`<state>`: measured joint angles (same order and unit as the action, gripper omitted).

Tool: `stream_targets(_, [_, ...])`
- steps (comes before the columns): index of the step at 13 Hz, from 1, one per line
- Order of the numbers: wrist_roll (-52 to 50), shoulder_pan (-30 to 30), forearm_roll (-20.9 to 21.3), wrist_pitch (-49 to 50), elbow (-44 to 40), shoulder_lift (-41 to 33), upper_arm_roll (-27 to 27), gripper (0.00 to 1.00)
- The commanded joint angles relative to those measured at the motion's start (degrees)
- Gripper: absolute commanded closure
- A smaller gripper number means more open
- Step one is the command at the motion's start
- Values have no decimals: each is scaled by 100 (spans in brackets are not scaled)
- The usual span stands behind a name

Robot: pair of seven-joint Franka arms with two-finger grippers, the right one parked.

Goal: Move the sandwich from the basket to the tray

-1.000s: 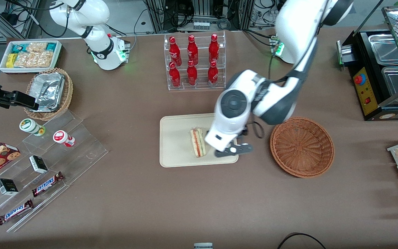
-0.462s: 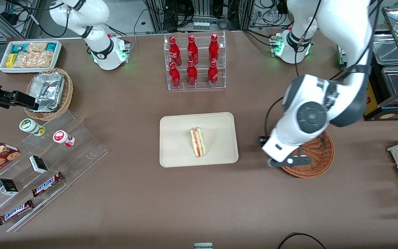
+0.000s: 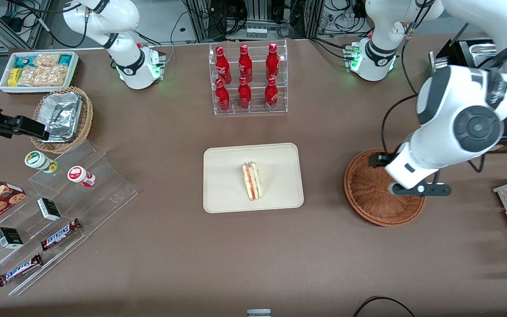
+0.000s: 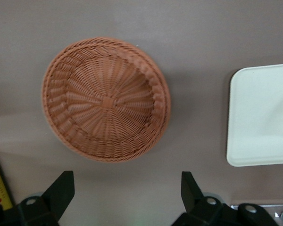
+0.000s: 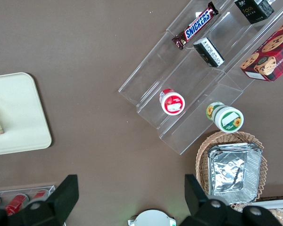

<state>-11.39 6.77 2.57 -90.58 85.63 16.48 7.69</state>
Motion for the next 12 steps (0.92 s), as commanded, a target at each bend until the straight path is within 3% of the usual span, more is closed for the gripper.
stream_targets(1, [407,-508,-2,136,514,-565,285,0])
stream_targets(6, [970,-1080,-11,786,797,-1313,558,0])
stream_targets(12, [1095,-1064,-29,1322,674,-1621,349,0])
